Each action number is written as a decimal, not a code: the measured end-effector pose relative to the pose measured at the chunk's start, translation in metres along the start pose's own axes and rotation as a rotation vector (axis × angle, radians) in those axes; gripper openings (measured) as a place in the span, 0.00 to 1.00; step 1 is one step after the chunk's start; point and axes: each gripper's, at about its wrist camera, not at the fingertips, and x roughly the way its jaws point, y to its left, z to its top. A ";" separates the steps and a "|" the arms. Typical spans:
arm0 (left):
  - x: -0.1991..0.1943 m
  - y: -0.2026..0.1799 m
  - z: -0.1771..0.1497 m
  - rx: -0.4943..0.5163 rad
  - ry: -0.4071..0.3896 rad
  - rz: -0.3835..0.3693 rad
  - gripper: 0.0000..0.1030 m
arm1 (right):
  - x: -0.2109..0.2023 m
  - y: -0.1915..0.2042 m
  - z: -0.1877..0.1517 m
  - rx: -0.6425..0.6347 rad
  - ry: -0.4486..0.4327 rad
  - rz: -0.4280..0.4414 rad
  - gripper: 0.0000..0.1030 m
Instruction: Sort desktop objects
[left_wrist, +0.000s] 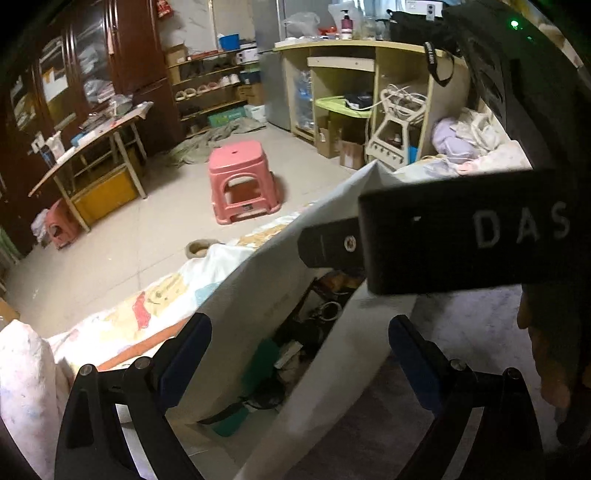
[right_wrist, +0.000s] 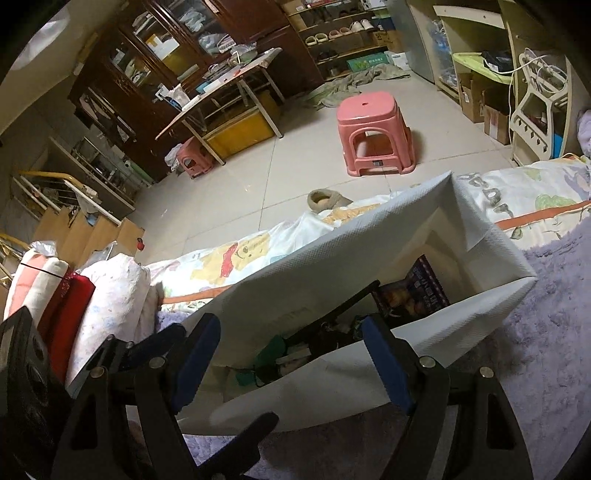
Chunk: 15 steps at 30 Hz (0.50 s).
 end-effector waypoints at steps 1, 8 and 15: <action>-0.001 0.000 0.001 -0.002 -0.001 -0.021 0.93 | -0.003 0.000 0.000 0.000 -0.004 -0.002 0.76; -0.010 -0.008 0.001 0.020 -0.022 -0.034 0.93 | -0.029 -0.004 -0.003 0.014 -0.044 -0.005 0.76; -0.017 -0.015 0.002 0.030 -0.042 -0.036 0.89 | -0.042 -0.014 -0.007 0.053 -0.064 0.001 0.76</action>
